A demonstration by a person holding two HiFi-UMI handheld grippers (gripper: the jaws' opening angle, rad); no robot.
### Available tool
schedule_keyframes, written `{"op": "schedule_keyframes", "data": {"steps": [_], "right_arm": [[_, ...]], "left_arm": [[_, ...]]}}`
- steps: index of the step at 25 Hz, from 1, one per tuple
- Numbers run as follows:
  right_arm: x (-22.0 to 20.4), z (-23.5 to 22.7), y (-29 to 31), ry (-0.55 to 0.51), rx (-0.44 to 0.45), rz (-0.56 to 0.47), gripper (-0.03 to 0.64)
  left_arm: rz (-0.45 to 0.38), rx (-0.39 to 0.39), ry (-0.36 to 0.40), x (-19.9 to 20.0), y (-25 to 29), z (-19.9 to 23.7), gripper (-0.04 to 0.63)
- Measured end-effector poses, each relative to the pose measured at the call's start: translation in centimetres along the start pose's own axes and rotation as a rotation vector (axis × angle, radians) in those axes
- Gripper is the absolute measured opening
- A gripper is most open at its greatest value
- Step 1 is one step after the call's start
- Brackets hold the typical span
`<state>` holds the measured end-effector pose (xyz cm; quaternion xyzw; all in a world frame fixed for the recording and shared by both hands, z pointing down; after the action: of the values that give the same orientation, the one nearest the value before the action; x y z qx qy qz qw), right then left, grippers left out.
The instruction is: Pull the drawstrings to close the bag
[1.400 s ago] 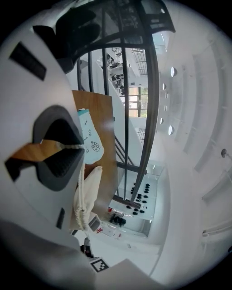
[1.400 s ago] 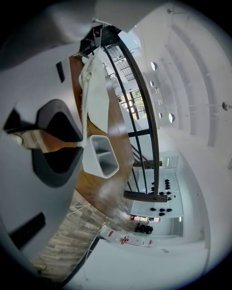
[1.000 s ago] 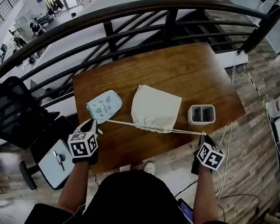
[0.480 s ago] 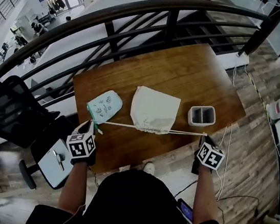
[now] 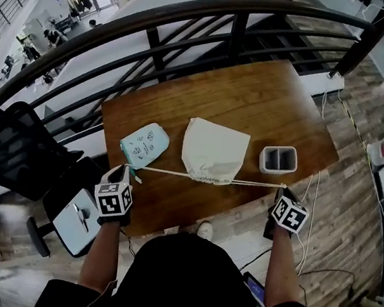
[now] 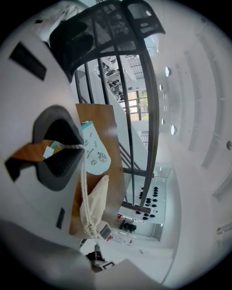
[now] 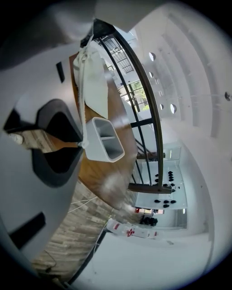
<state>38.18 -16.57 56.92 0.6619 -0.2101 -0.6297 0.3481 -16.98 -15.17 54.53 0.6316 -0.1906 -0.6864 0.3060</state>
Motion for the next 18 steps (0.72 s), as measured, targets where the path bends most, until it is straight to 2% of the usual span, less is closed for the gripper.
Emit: {"op": "schedule_keyframes", "data": {"steps": [4, 8, 15, 18], "right_arm": [[0.6, 1.3, -0.3, -0.066, 0.007, -0.016, 0.034], [1.0, 3.2, -0.7, -0.096, 0.052, -0.028, 0.034], [1.2, 9.6, -1.9, -0.226, 0.18, -0.037, 0.038], [0.7, 12.8, -2.6, -0.306, 0.253, -0.029, 0.045]], "left_arm": [[-0.004, 0.001, -0.002, 0.2, 0.0, -0.3, 0.035], [-0.018, -0.029, 0.0, 0.8, -0.1, -1.5, 0.035], [0.01, -0.125, 0.022, 0.5, 0.5, -4.6, 0.035], [0.043, -0.173, 0.067, 0.1, 1.0, -6.4, 0.035]]}}
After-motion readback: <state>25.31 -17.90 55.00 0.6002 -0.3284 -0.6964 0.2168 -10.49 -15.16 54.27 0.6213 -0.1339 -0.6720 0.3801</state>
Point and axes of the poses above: the fingertips, and each gripper's own axes: y forward along the fingers, z to its left, x out of its top, the point moved 4 cm from there along -y, backward along the fingers, and after that the axes turned 9 degrees about -x, right-handed, at the moved point
